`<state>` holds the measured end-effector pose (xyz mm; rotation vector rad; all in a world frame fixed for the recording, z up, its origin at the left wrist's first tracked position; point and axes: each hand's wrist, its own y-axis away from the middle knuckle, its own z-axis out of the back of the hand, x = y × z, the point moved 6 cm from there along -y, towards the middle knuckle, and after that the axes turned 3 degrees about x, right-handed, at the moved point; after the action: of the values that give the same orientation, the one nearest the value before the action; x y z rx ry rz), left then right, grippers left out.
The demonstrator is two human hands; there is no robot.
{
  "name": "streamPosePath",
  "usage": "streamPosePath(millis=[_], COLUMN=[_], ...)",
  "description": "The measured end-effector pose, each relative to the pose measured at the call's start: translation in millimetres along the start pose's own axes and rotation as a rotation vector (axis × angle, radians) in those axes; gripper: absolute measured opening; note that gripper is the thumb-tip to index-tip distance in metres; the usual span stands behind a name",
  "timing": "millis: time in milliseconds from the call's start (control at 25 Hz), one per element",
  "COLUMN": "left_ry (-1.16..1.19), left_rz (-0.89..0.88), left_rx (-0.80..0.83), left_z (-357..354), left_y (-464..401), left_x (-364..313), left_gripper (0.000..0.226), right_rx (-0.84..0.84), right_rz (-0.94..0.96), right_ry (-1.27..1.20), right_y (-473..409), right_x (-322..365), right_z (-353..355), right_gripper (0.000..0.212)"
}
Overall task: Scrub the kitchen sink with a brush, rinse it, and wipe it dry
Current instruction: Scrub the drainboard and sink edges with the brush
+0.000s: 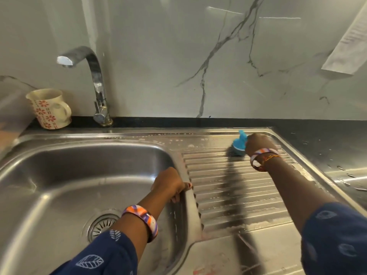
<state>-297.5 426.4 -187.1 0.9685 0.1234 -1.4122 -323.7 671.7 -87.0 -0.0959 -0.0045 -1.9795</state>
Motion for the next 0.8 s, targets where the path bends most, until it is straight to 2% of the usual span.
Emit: streamPosePath(millis=[160, 240, 280, 360, 440, 560, 600, 680, 760, 800], left_ry=[0.036, 0.009, -0.029, -0.142, -0.358, -0.678, -0.757, -0.818, -0.763, -0.742], left_rz=[0.054, 0.085, 0.081, 0.025, -0.035, -0.132, -0.191, -0.339, -0.379, -0.384], left_rx=[0.064, 0.077, 0.061, -0.028, -0.182, -0.339, -0.330, -0.174, 0.043, 0.080], left_z=[0, 0, 0, 3, 9, 16, 14, -7, -32, -40], left_y=[-2, -2, -1, 5, 19, 33, 31, 17, 1, -6], left_x=[0, -1, -3, -9, -19, -48, -61, -86, -101, -107], left_gripper=[0.036, 0.036, 0.036, 0.033, 0.036, 0.031, 0.030, 0.049, 0.072, 0.074], right_rx=[0.070, 0.093, 0.093, 0.079, 0.039, -0.034, -0.032, -0.023, -0.007, 0.037], right_rz=[0.295, 0.463, 0.470, 0.398, 0.300, 0.114, 0.027, -0.176, -0.304, -0.290], right_ry=[-0.269, -0.275, -0.269, -0.298, -0.281, -0.058, 0.040, 0.066, -0.133, -0.244], right_y=[35, 58, 61, 55, 47, 29, 23, 13, 2, -3], right_x=[92, 132, 137, 113, 61, -44, -79, -146, -187, -189], right_z=[-29, -37, -38, -32, -22, -12, -7, 7, 12, 10], right_gripper=[0.032, 0.037, 0.039, 0.039, 0.039, 0.039, 0.038, 0.035, 0.034, 0.033])
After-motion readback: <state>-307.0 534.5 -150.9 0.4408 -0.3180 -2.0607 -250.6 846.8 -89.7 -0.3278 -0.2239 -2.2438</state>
